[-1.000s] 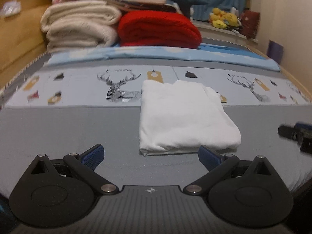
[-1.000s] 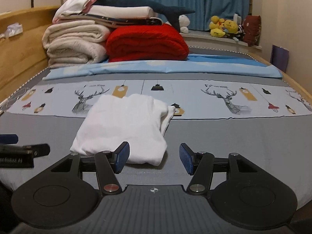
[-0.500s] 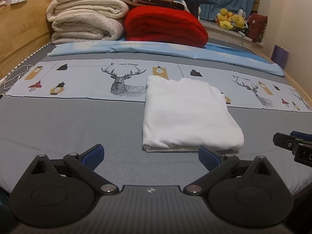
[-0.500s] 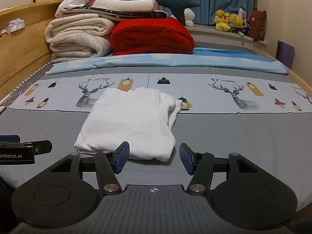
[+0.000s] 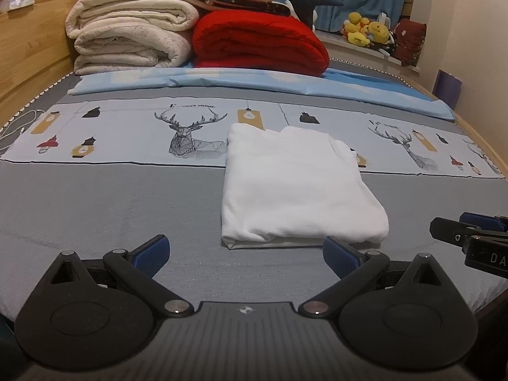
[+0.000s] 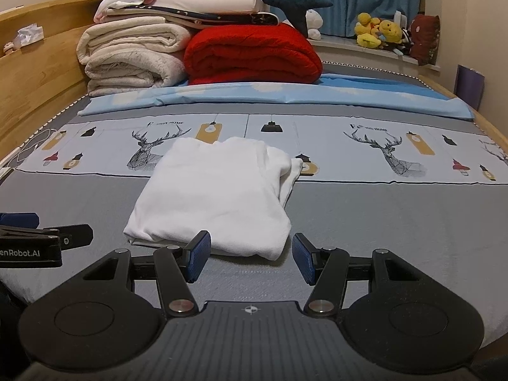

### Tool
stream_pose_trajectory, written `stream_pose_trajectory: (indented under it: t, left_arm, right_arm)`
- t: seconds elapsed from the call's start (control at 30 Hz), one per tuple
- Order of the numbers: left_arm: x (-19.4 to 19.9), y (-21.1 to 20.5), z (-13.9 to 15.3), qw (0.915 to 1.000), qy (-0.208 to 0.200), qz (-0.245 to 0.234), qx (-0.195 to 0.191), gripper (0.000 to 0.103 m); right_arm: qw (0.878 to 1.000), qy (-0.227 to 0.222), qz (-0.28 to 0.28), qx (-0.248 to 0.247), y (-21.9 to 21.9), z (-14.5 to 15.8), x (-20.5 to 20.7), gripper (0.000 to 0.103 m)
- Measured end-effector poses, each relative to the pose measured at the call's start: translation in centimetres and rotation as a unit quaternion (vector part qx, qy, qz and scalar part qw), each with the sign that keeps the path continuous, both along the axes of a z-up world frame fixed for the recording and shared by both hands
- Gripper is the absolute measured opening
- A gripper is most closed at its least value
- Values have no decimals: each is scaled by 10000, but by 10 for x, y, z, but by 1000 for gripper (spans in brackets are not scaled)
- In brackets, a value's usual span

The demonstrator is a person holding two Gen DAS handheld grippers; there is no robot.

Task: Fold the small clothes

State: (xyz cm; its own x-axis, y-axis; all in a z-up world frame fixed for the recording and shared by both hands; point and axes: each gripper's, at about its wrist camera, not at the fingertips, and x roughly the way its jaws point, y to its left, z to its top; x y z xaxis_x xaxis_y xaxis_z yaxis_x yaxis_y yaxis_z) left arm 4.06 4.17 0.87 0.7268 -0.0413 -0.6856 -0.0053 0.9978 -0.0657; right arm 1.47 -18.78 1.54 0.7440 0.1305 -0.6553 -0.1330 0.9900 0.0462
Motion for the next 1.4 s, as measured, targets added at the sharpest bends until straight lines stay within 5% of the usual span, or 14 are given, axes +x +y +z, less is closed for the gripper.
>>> stream_pose_trajectory:
  t: [1.4]
  left_arm:
    - [0,-4,-1,9998,-70,-204,19,103]
  right_arm:
    - [10000,17,26,45,0,2,0,59]
